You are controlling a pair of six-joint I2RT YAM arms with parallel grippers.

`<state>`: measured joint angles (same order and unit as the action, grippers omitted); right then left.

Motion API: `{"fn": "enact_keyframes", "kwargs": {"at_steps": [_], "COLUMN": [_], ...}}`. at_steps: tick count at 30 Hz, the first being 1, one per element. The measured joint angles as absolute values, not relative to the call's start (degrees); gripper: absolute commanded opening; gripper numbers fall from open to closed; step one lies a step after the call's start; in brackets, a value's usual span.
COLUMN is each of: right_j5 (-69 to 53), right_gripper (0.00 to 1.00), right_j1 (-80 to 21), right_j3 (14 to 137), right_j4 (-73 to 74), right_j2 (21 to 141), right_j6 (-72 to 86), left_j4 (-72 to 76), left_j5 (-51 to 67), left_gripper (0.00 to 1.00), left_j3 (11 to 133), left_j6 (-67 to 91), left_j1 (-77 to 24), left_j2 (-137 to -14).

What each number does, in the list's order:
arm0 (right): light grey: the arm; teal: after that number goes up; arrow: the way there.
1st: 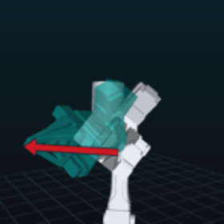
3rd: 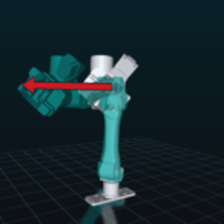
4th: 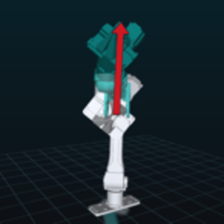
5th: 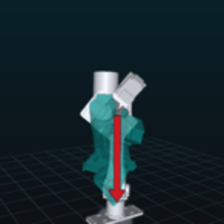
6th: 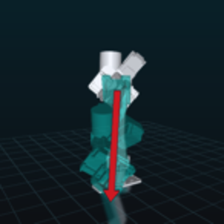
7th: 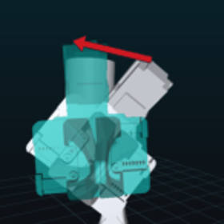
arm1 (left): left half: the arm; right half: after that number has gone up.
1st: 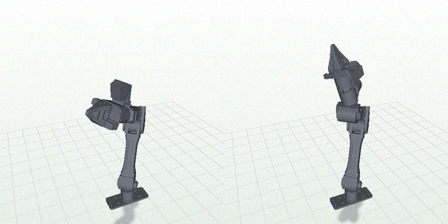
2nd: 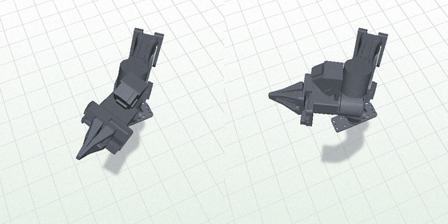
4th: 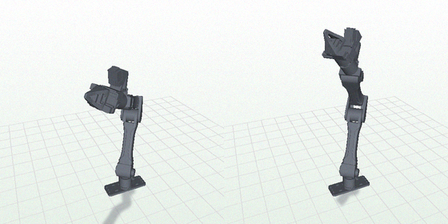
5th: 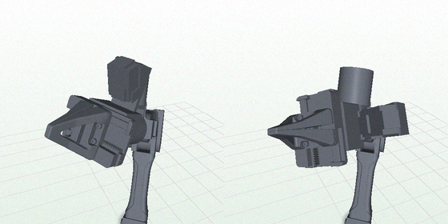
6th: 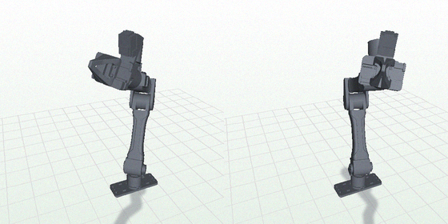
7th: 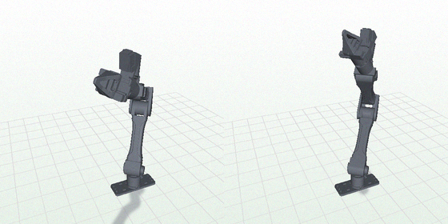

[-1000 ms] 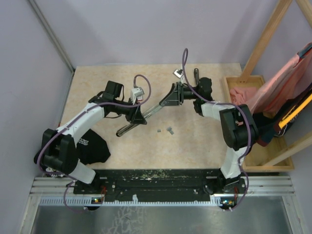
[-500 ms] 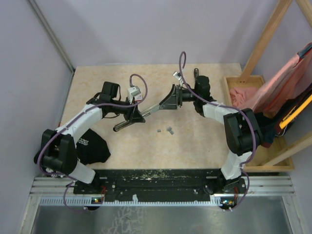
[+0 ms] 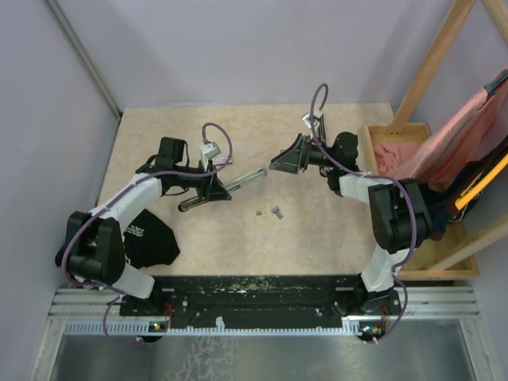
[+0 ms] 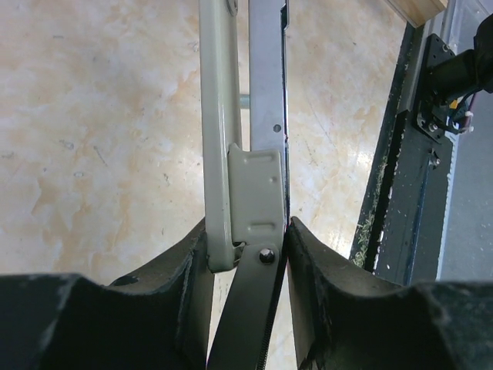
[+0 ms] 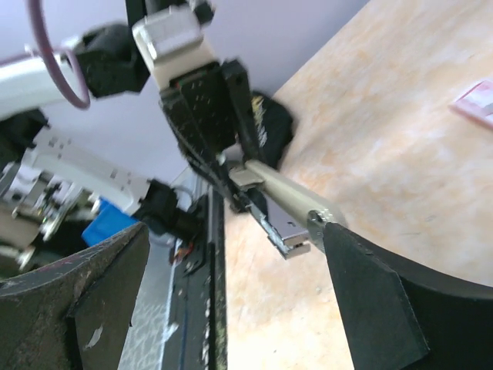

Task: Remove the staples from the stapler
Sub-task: Unload the staple at the center of the board.

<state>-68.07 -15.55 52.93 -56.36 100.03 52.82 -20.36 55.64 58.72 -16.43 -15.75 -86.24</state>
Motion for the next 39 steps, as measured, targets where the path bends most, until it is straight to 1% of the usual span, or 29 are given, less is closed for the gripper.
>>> {"fn": "enact_keyframes", "kwargs": {"at_steps": [4, 8, 10, 16, 19, 27, 39], "right_j5": [-65.5, -64.7, -63.9, -59.1, -57.0, -54.4, -52.8], "right_gripper": [0.94, 0.94, 0.94, 0.94, 0.94, 0.94, 0.95], "right_j1": [-12.1, -12.2, -12.3, -12.3, -12.3, -12.3, -12.3], "right_j3": [52.2, 52.1, 52.2, 55.8, 57.9, 58.3, 60.1], "right_j4": [-61.6, -62.2, -58.4, -36.5, -29.1, -20.2, -15.2], "right_j2": [100.0, 100.0, 100.0, 100.0, 100.0, 100.0, 100.0], "right_j6": [55.5, 55.2, 52.6, 39.6, 34.9, 29.3, 25.5], "left_j4": [-21.3, -21.2, -20.8, -18.6, -16.3, -9.6, -0.7], "left_j5": [55.8, 55.3, 54.4, 50.3, 48.7, 42.7, 32.5], "left_gripper": [0.0, 0.0, 0.0, 0.0, 0.0, 0.0, 0.0], "left_j3": [58.0, 57.9, 57.6, 55.8, 54.2, 50.2, 45.9], "left_j6": [-16.5, -16.5, -16.6, -17.7, -17.9, -19.7, -24.5], "left_j1": [-14.5, -14.3, -14.4, -14.4, -14.4, -14.5, -18.1], "left_j2": [-86.2, -86.2, -86.2, -86.2, -86.2, -86.0, -84.4]}}
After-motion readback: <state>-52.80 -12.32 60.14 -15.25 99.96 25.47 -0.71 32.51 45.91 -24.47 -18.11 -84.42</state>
